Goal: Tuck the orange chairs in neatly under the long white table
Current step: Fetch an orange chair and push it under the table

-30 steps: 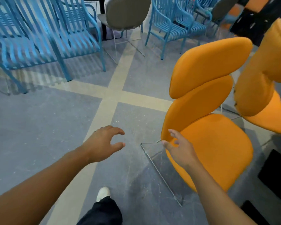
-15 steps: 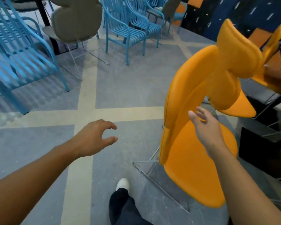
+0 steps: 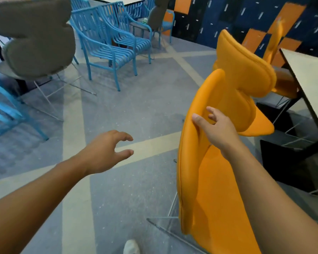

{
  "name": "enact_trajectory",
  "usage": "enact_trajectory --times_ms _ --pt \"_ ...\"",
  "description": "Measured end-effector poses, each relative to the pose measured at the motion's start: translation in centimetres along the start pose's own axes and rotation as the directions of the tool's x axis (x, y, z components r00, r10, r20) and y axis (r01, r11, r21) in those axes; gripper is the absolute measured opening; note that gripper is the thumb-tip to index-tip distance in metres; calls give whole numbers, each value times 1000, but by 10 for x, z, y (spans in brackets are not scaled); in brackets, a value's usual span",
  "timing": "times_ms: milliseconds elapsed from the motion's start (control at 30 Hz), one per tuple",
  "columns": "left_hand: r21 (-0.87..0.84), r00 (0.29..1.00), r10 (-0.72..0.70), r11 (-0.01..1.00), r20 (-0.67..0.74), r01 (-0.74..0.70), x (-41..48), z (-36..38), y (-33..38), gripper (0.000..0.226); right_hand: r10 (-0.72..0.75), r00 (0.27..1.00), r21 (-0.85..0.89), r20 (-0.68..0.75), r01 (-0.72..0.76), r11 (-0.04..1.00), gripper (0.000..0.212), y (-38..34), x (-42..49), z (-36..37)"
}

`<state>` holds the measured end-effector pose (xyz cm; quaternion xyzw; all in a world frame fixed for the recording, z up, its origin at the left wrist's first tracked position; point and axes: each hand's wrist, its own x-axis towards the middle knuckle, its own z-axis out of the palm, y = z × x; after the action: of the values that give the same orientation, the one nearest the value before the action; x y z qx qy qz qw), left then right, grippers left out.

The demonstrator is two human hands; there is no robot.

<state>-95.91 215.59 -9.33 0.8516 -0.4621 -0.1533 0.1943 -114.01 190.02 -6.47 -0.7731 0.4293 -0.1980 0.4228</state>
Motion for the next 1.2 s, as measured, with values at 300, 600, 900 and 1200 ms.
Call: enact_trajectory --times_ms 300,600,900,1200 --pt "27 986 150 988 72 -152 99 -16 3 44 68 998 -251 12 -63 966 98 -22 48 20" --pt "-11 910 377 925 173 -381 198 -22 -14 43 220 975 -317 -24 -217 923 94 -38 63 31" --pt "-138 777 578 815 249 -562 276 -49 -41 42 380 914 -381 -143 -406 831 88 -68 62 44" --pt "-182 603 735 668 309 -722 338 -47 -22 63 444 847 -331 -293 -525 784 85 -77 64 66"
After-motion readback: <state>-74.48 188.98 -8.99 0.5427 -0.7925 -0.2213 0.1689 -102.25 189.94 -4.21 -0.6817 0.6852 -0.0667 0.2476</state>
